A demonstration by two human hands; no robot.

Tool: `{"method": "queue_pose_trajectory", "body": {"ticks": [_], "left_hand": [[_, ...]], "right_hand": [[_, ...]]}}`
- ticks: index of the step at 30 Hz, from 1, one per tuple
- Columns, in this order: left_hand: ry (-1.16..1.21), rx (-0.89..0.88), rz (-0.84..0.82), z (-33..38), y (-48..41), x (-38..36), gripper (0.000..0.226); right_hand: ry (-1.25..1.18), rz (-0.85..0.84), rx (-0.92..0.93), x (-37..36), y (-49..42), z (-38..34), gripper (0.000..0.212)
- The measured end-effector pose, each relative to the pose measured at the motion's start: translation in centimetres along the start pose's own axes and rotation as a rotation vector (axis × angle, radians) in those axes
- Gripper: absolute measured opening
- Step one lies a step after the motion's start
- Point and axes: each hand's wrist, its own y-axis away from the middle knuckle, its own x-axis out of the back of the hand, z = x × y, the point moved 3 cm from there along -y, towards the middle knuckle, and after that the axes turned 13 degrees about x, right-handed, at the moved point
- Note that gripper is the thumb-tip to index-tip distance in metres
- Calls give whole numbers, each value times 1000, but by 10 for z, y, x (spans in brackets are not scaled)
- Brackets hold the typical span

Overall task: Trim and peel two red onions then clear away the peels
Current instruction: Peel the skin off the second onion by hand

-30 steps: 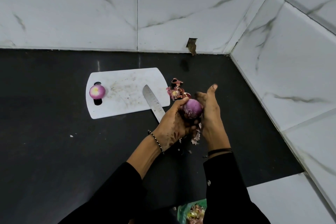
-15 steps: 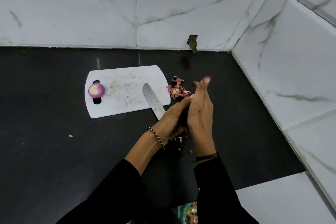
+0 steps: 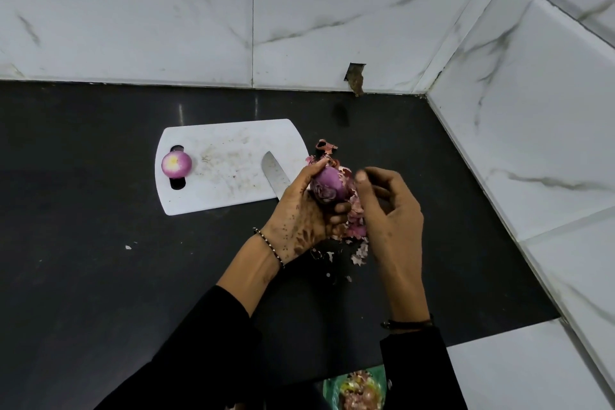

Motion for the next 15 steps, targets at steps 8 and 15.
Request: {"method": "queue_pose_trajectory", "body": {"ticks": [8, 15], "left_hand": [[-106, 25, 75, 4, 3, 7, 54], [-271, 95, 73, 7, 6, 10, 56]], "right_hand": [[140, -207, 224, -4, 5, 10, 52], [180, -271, 276, -7, 2, 5, 47]]}}
